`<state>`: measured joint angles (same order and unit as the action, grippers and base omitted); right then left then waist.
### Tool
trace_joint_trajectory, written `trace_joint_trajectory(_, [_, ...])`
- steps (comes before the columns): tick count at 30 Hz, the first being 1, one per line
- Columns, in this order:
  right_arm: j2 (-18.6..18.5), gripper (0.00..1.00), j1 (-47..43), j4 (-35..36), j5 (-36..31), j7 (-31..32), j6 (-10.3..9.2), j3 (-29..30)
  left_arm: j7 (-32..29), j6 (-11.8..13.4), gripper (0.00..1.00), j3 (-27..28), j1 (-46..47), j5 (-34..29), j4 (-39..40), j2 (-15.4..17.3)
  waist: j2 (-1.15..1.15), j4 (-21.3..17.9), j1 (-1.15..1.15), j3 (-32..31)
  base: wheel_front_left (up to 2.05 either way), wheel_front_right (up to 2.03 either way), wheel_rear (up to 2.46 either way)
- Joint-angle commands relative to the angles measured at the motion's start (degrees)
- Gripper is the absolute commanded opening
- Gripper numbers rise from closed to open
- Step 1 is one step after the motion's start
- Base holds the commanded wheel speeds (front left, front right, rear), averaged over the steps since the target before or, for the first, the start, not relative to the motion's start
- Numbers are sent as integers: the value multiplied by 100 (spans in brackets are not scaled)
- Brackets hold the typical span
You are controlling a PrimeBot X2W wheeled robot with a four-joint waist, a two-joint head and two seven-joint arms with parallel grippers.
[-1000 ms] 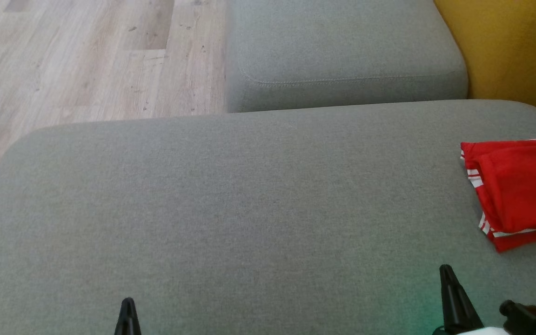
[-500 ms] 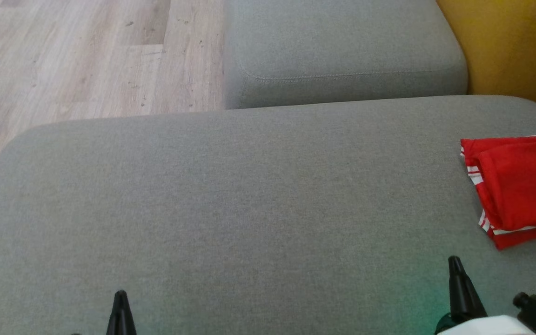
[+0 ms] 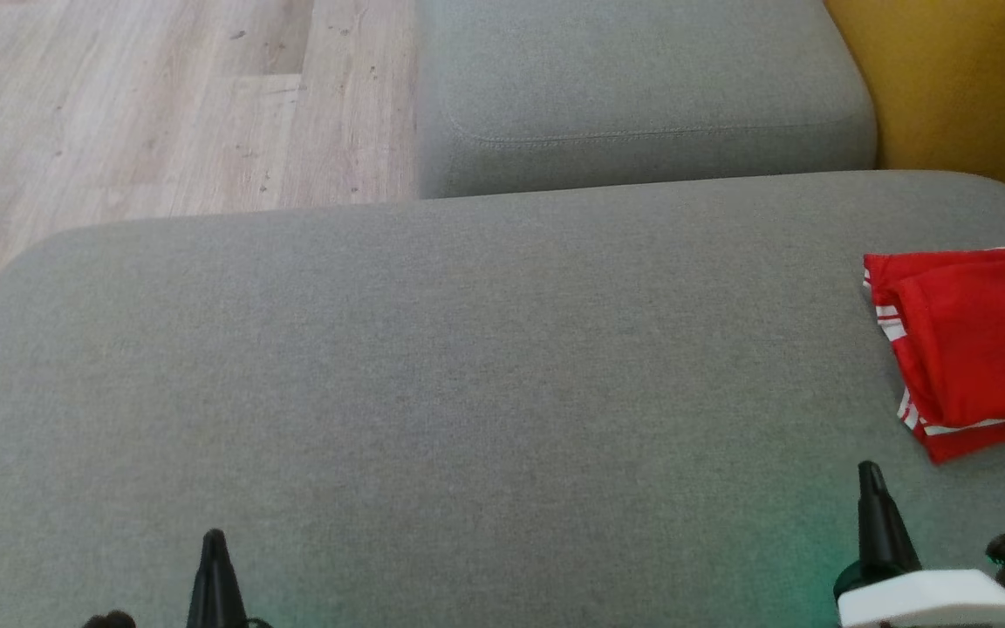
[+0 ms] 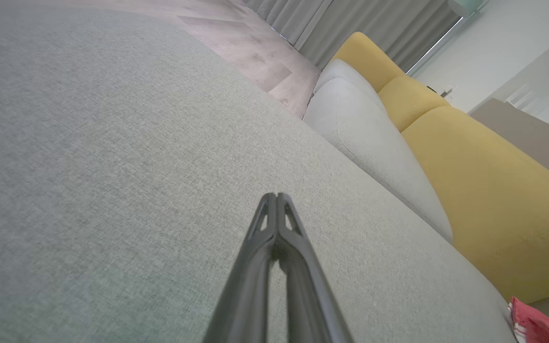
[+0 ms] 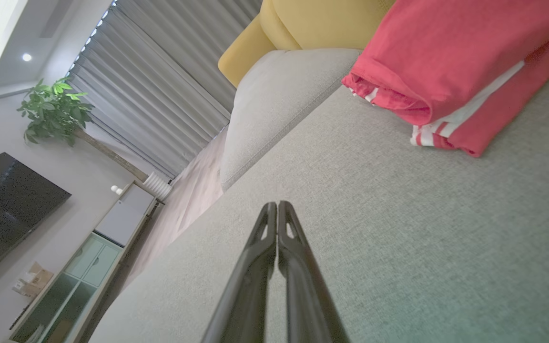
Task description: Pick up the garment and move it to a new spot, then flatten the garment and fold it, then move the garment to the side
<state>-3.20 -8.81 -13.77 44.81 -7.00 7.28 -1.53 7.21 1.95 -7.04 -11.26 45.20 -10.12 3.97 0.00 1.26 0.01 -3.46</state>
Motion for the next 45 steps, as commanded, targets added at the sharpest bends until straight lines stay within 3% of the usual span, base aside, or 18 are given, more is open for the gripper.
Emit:
trace_joint_trajectory(1, [-108,0,328,168,170,35,9,-15,-24,-42,0,169,338,156,143,68,0,-2,0,6,0,0,0])
trace_joint_trajectory(45, [-116,0,1025,59,3043,727,16,353,-711,-588,0,729,1176,3038,-173,75,0,-77,0,223,0,0,0])
